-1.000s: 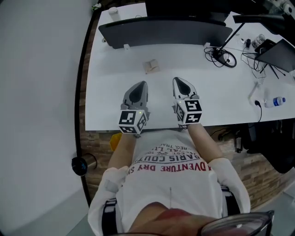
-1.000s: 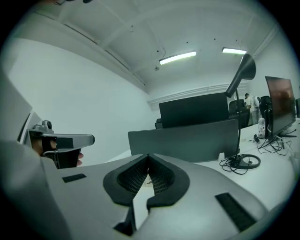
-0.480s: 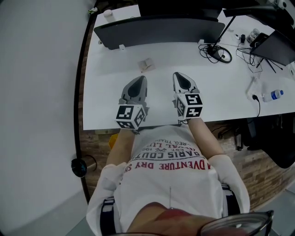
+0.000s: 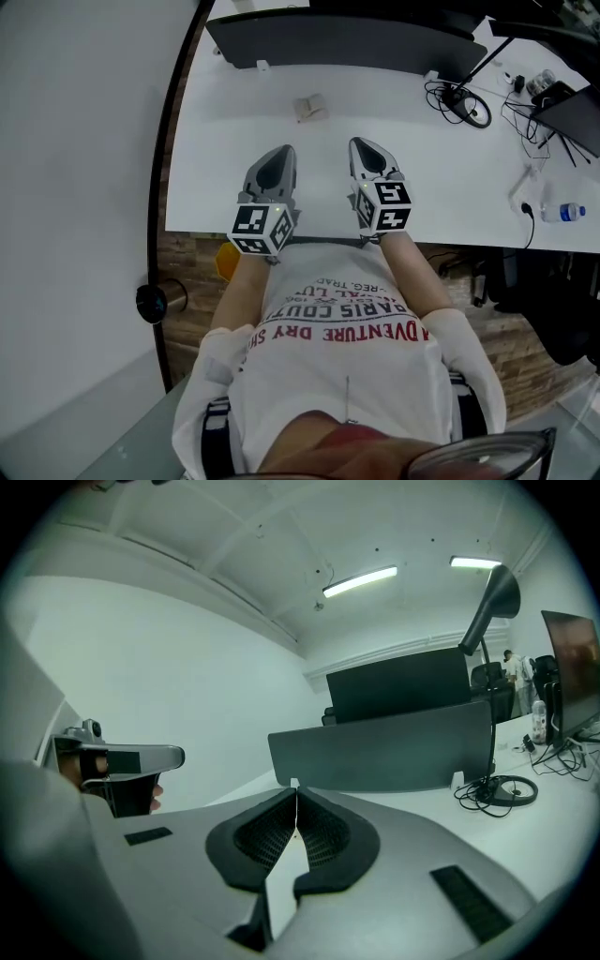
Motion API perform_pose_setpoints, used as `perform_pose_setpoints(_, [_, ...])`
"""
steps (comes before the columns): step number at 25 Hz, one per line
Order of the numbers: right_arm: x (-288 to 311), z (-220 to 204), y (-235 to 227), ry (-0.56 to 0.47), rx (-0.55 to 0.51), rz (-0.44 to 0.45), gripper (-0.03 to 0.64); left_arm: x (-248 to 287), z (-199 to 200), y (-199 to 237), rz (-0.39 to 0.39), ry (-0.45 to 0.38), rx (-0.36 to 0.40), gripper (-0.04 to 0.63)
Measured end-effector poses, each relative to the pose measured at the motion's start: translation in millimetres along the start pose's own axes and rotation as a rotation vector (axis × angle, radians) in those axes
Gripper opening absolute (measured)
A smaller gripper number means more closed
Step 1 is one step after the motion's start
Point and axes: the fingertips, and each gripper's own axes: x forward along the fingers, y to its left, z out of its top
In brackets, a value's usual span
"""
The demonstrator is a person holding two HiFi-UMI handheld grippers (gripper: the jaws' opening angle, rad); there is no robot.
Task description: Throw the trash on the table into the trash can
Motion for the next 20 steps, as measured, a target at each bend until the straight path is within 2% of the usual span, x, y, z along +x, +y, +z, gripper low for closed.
perform_pose_setpoints(7, [44.0,-20.4,-0.2,0.090,0.040,0.047,0.026,3.7,-24.9,41.4,0.097,0.075,-0.029,0.023])
perform_pose_setpoints(13, [109.3,-39.7,-7.2,0.196,0.050,0.047,0.034,42.8,-51.5,88.0,0.087,0.148,-0.102,0.023])
perform_pose_setpoints(14, [121.3,-43.1,-8.3,0.214,0.050,0.049,0.073,51.5,-54.7,95.1,0.082,0.159,-0.111,0.023])
perform_pose_setpoints(15, [134.4,-47.1,-9.7,0.234,0.056,0.054,0.147,60.9,-57.7,102.7,0.077,0.168,-0.117,0.023])
perform_pose_setpoints(16, [148.4,-51.2,-11.9,0.254,0.065,0.057,0.178,71.1,-60.6,110.5,0.073,0.177,-0.122,0.023])
perform_pose_setpoints(20, [202.9,-67.5,-25.6,0.318,0.099,0.044,0.215,109.2,-71.6,137.2,0.048,0.204,-0.146,0.023])
